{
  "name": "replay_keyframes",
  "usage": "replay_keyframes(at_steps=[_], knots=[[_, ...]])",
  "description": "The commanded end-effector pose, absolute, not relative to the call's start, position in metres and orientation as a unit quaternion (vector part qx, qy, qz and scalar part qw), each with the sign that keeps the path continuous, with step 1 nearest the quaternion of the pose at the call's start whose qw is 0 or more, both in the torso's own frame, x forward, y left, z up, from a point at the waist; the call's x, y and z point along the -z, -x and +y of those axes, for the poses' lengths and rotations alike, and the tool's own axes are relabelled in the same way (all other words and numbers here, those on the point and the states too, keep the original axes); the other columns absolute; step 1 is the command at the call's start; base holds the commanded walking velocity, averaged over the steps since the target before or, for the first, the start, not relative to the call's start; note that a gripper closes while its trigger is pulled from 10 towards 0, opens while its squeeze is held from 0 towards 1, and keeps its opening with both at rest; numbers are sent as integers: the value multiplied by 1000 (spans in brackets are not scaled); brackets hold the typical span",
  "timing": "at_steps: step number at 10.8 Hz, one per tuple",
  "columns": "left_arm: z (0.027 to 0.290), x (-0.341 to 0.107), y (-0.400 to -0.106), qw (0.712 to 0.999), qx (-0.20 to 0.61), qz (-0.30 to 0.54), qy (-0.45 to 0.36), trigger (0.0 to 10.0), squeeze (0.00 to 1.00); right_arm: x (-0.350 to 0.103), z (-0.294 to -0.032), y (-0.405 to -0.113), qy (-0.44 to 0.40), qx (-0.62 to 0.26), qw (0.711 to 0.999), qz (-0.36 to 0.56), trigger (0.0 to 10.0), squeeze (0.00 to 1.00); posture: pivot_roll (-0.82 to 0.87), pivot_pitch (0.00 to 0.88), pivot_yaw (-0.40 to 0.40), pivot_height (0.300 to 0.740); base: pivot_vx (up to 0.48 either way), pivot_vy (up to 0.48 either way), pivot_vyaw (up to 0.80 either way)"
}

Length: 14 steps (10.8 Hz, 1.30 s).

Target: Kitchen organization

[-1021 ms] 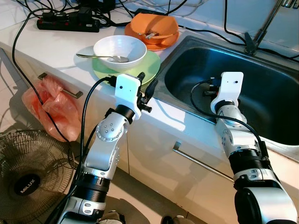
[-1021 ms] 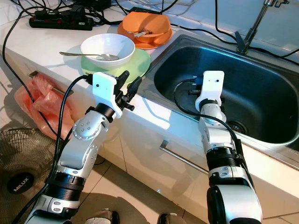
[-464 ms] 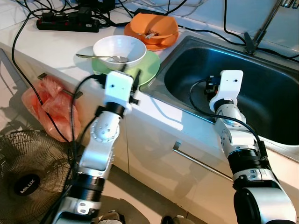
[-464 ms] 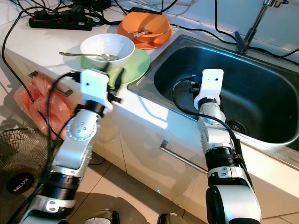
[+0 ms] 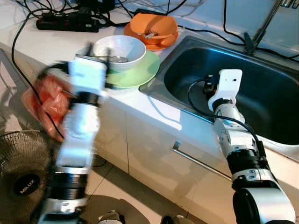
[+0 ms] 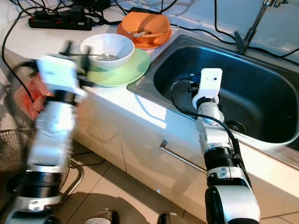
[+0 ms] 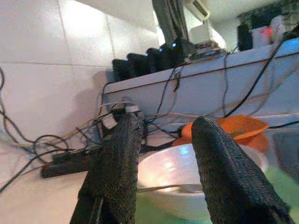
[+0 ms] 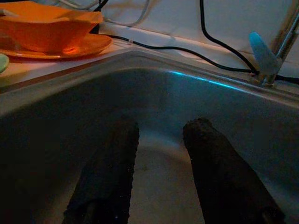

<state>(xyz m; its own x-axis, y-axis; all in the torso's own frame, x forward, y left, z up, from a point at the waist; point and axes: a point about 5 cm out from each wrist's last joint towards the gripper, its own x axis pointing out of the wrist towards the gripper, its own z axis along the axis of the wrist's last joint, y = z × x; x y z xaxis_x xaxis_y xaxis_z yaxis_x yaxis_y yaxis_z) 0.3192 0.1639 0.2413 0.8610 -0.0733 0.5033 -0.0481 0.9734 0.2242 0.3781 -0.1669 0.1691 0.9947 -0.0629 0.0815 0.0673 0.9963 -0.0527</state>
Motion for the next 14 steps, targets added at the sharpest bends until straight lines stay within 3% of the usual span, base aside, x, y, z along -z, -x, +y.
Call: replay_keyframes(at_steps=[1, 2, 3, 6, 9, 10, 14], knots=[[167, -242, -318, 959, 8, -261, -108, 10000, 0, -170, -169, -376, 30, 36, 998, -49, 10000, 0, 87, 102, -52, 740, 0, 0, 0], [195, -228, -321, 969, -8, -218, -116, 10000, 0, -172, -170, -376, 32, 38, 997, -57, 10000, 0, 86, 104, -53, 740, 0, 0, 0], [203, -222, -323, 973, -3, -199, -117, 10000, 0, -173, -170, -376, 32, 38, 997, -61, 10000, 0, 86, 104, -53, 740, 0, 0, 0], [213, -216, -326, 976, 46, -160, -144, 10000, 0, -177, -173, -375, 30, 45, 996, -76, 10000, 0, 79, 109, -57, 740, 0, 0, 0], [223, -215, -334, 979, 20, -158, -126, 10000, 0, -178, -173, -376, 29, 47, 995, -78, 10000, 0, 83, 104, -65, 740, 0, 0, 0], [222, -213, -337, 981, 21, -154, -115, 10000, 1000, -178, -173, -375, 30, 46, 995, -79, 10000, 0, 83, 104, -65, 740, 0, 0, 0], [215, -210, -345, 982, 38, -155, -102, 10000, 1000, -178, -174, -375, 32, 51, 995, -80, 10000, 0, 74, 97, -59, 740, 0, 0, 0]])
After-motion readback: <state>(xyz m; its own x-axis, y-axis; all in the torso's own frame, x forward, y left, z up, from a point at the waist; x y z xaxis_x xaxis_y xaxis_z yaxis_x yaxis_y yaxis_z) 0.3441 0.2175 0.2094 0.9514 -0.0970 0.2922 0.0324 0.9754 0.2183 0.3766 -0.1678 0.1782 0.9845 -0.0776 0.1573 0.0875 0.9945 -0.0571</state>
